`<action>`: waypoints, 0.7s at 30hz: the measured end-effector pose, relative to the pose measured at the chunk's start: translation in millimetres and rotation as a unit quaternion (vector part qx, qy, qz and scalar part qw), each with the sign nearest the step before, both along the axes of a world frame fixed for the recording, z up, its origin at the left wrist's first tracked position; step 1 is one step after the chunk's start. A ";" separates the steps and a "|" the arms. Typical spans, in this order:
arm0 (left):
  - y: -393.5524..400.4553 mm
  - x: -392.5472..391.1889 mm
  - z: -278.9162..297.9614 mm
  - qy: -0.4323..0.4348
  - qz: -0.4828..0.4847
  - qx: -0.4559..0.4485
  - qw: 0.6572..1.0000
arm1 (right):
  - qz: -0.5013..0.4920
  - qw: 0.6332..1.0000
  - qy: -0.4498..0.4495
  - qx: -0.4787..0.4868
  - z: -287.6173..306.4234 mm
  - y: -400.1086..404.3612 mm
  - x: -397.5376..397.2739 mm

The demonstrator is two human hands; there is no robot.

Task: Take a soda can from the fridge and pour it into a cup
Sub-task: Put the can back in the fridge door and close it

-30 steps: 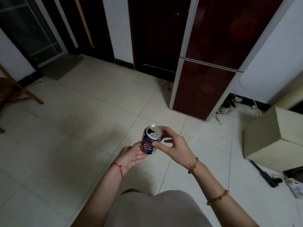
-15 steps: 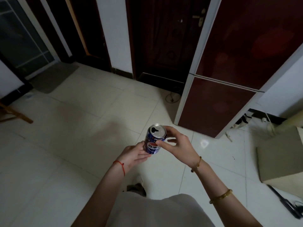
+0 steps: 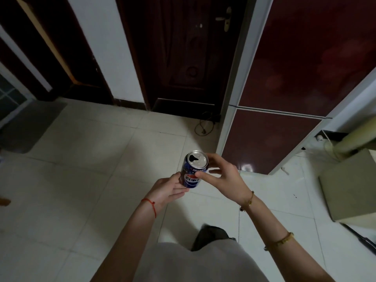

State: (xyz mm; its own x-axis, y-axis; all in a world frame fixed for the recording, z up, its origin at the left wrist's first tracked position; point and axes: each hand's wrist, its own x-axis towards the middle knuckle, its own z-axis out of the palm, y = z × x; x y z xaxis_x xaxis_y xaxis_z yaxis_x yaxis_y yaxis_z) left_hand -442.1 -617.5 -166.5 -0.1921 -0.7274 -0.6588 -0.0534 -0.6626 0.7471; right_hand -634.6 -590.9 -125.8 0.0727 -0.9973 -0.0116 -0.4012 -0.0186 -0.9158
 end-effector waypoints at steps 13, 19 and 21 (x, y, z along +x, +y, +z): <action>-185.6 -72.3 -11.2 -0.082 -0.081 -0.191 0.975 | -0.052 0.998 0.019 0.011 -5.6 -176.6 -75.3; -255.6 -109.9 10.9 -0.074 -0.161 -0.330 0.927 | -0.039 0.999 0.013 -0.010 16.0 -255.3 -114.3; -274.5 -125.7 18.4 -0.086 -0.145 -0.371 0.913 | -0.037 0.999 0.017 -0.024 23.2 -277.5 -124.1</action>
State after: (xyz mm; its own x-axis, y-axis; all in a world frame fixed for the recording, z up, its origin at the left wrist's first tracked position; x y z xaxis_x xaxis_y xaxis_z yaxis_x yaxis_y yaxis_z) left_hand -567.7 -892.1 -148.1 -0.3881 -0.9205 -0.0450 -0.3057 0.0825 0.9486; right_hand -758.8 -868.4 -102.6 -0.0006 -0.9994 0.0355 -0.4341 -0.0317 -0.9003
